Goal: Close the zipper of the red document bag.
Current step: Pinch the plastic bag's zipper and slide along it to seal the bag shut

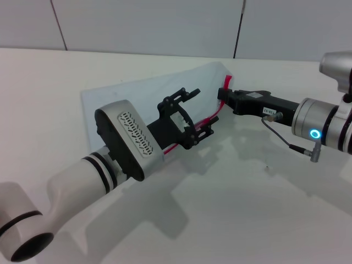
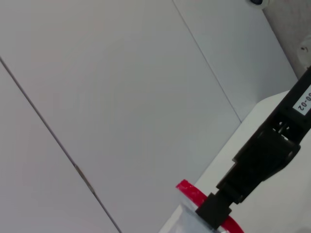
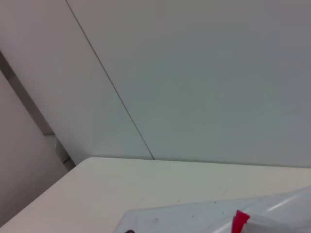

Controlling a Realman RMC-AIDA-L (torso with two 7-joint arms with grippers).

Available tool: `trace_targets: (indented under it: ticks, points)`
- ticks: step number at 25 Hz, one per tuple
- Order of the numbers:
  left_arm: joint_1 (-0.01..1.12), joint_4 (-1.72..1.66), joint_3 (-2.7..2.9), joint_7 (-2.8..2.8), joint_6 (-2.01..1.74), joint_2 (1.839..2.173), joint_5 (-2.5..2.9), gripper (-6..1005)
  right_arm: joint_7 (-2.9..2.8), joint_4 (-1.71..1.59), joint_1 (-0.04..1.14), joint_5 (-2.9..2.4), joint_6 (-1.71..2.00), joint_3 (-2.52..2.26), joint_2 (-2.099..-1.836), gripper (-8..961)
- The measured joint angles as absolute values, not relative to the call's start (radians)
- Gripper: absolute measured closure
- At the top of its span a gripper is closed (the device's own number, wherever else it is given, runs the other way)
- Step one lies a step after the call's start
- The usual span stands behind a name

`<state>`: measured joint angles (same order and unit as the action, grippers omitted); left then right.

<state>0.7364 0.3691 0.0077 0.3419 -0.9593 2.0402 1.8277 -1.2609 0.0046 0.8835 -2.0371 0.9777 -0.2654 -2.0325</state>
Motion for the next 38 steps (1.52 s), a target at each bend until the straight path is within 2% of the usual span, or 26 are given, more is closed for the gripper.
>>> trace_targets:
  ticks: [10, 16, 21, 24, 38]
  points:
    - [0.737, 0.348, 0.009, 0.317, -0.950, 2.040, 1.833, 351, -1.261, 0.005, 0.884, -2.037, 0.980, -0.265, -2.032, 940]
    - [0.739, 0.347, 0.009, 0.312, -0.941, 2.042, 1.833, 468, -1.261, 0.005, 0.884, -2.037, 0.980, -0.265, -2.032, 940]
    - [0.745, 0.339, 0.009, 0.256, -0.940, 2.040, 1.855, 486, -1.261, 0.005, 0.884, -2.037, 0.975, -0.265, -2.032, 940]
    - [0.749, 0.331, 0.009, 0.223, -0.940, 2.039, 1.877, 583, -1.261, 0.005, 0.885, -2.037, 0.975, -0.265, -2.032, 940]
    - [0.756, 0.320, 0.009, 0.173, -0.937, 2.041, 1.909, 575, -1.261, 0.005, 0.883, -2.037, 0.973, -0.265, -2.032, 939]
